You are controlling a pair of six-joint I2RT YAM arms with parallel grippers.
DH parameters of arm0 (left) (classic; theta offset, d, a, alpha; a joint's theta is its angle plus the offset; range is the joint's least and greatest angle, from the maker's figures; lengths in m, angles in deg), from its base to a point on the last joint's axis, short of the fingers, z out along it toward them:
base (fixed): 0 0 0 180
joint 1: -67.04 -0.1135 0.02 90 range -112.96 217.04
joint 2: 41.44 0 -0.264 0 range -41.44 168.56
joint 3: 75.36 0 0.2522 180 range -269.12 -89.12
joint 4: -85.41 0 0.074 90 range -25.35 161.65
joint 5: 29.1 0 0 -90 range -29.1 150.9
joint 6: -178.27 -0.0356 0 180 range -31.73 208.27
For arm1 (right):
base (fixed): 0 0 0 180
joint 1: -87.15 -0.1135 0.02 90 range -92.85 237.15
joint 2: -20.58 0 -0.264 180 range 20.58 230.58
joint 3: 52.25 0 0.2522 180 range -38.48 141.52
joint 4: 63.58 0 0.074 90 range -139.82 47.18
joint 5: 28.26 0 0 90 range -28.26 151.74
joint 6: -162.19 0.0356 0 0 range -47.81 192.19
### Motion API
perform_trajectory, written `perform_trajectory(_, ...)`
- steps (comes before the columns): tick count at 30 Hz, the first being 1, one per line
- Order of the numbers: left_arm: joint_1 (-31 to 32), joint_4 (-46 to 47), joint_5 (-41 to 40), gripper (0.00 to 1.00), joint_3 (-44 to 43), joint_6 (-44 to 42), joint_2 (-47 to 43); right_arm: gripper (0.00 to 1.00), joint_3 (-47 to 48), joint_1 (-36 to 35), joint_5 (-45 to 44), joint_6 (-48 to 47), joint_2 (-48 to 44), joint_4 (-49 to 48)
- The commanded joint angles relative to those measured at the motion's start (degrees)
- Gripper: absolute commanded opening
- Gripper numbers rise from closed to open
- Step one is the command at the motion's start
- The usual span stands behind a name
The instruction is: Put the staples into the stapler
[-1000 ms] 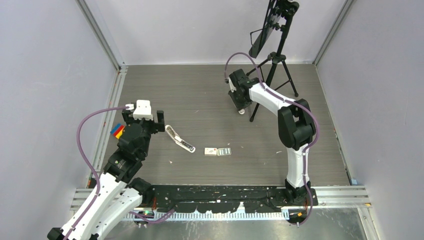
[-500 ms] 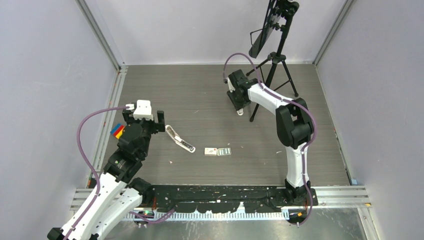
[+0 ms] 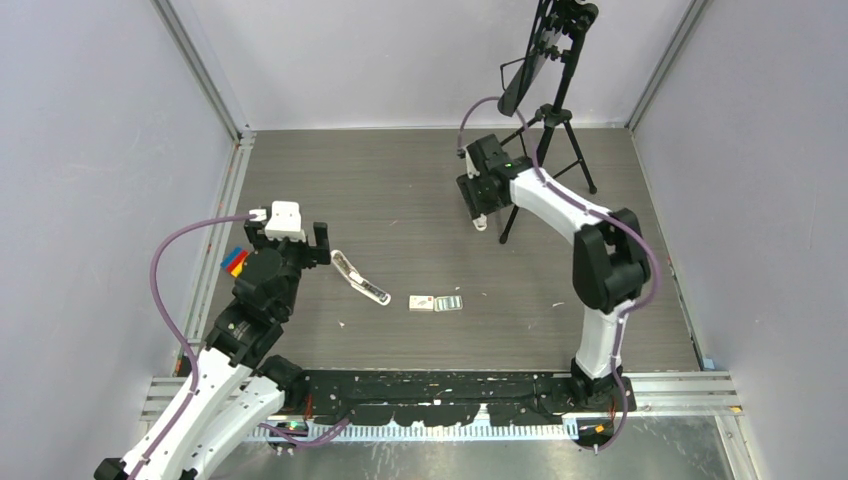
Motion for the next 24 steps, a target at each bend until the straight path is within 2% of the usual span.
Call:
perform_trajectory(1, -0.2, 1.4, 1.3, 0.86, -0.2, 1.8, -0.7, 0.55, -4.1, -1.6, 0.2, 8.4, -12.6, -2.1)
perform_trajectory(8, -0.1, 0.8, 1.6, 0.86, -0.3, 2.2, -0.9, 0.59, -14.8, -9.7, -6.6, 17.6, -24.4, -4.9)
perform_trajectory(14, -0.1, 0.7, 1.7, 0.86, -0.4, 2.2, -0.3, 0.63, -21.5, -16.1, -11.1, 29.4, -29.7, -5.1)
perform_trajectory(22, -0.2, 0.4, 0.8, 0.86, -0.4, 1.7, -0.1, 0.62, -26.3, -28.1, -19.7, 41.2, -26.9, -5.3)
perform_trajectory(24, -0.2, 0.5, 1.0, 0.86, -0.5, 1.7, -0.1, 0.58, -27.5, -29.7, -20.8, 44.5, -25.6, -6.2)
